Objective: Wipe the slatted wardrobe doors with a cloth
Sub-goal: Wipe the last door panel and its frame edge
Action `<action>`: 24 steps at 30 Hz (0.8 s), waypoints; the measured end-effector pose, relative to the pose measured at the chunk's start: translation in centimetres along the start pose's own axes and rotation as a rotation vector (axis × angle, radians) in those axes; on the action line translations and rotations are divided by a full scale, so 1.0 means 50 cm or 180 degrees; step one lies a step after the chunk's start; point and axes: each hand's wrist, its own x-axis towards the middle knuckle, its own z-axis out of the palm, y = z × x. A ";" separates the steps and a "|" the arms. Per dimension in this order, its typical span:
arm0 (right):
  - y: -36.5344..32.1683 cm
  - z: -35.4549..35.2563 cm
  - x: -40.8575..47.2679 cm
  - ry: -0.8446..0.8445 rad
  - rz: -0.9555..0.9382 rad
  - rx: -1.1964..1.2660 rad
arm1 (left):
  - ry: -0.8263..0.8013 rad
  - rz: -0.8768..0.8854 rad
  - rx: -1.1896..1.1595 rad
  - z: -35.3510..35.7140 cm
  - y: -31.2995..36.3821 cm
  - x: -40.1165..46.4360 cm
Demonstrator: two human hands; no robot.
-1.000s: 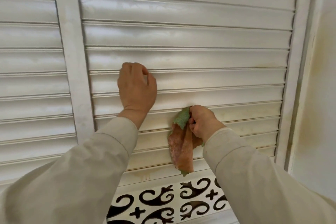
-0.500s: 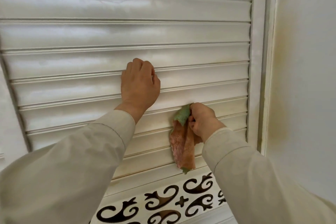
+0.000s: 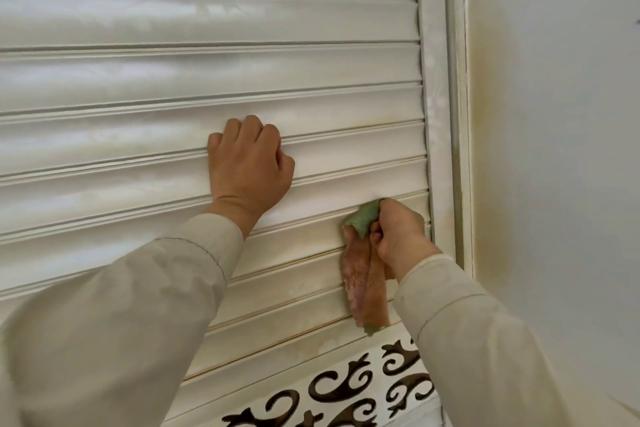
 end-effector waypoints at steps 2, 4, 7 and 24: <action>-0.008 -0.015 0.010 0.0052 -0.0070 0.0113 | 0.0113 0.0004 0.0038 0.003 -0.002 -0.003; -0.016 -0.027 0.021 0.0140 -0.0141 0.0194 | 0.0203 0.0010 0.0069 0.008 -0.002 -0.006; -0.037 -0.043 0.054 0.0279 -0.0155 0.0273 | 0.0247 0.0008 0.0122 0.015 0.000 -0.009; -0.102 -0.030 0.100 0.0216 -0.0027 0.0106 | 0.0278 0.0040 0.0155 0.017 -0.001 -0.010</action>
